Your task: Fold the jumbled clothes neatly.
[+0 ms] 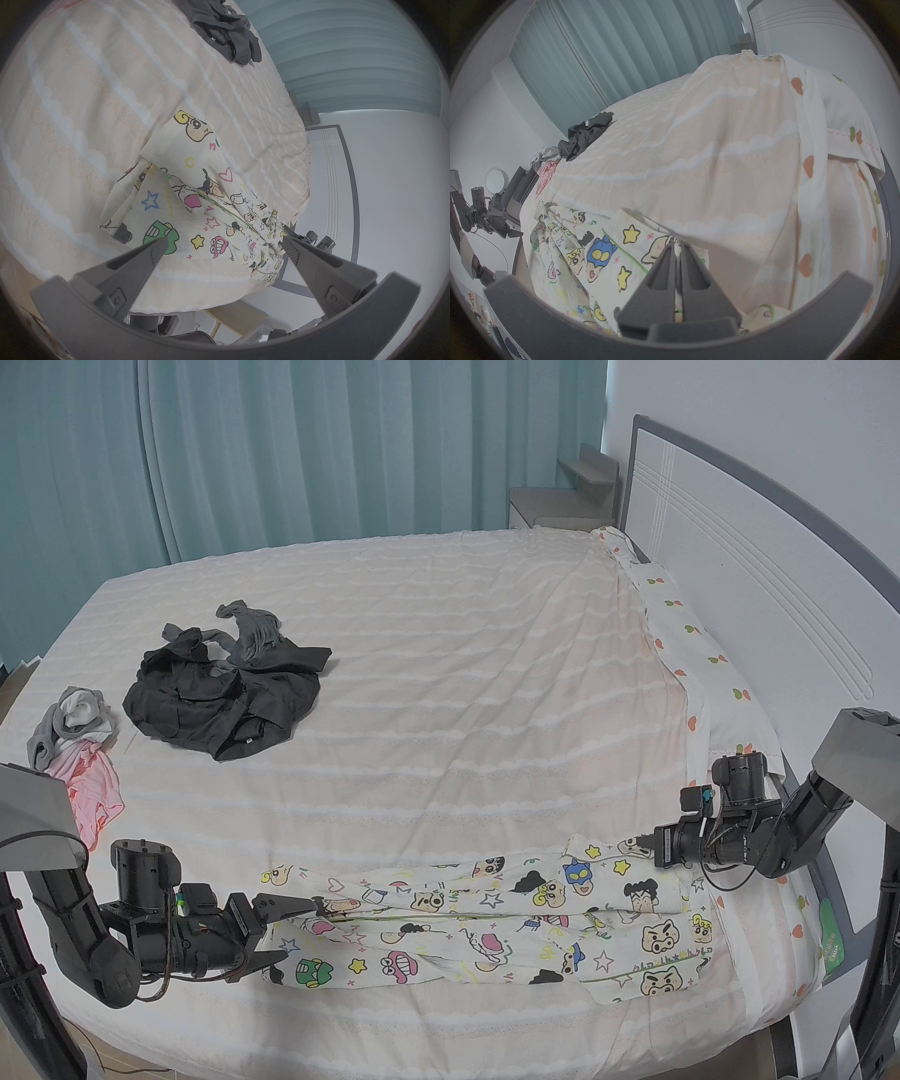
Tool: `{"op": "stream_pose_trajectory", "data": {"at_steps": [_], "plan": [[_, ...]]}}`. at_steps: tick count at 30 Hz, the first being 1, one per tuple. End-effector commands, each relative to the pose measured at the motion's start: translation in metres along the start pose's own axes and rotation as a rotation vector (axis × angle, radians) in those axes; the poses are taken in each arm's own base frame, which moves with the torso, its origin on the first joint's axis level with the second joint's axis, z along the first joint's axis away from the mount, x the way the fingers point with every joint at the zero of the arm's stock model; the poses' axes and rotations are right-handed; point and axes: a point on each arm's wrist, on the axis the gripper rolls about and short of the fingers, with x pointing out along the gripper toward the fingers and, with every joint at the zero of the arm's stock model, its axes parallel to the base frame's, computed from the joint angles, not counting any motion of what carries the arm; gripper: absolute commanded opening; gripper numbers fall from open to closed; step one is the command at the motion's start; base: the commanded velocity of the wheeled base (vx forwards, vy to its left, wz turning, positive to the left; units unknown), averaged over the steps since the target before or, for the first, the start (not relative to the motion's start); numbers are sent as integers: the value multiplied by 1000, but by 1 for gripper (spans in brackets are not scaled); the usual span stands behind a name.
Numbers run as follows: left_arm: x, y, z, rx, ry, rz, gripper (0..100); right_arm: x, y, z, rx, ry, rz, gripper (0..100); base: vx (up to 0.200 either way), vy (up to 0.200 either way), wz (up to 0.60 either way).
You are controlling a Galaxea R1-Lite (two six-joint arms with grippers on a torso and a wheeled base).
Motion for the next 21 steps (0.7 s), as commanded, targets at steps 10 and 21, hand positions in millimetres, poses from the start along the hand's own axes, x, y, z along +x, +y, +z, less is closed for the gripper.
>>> {"op": "stream_pose_trajectory", "data": {"at_steps": [10, 21], "plan": [[0, 1, 0, -3, 2, 2, 100, -59, 32, 8, -40, -48, 131, 0, 0, 0, 0], [0, 1, -1, -1, 2, 4, 100, -90, 48, 1, -109, -61, 246, 0, 0, 0, 0]]}}
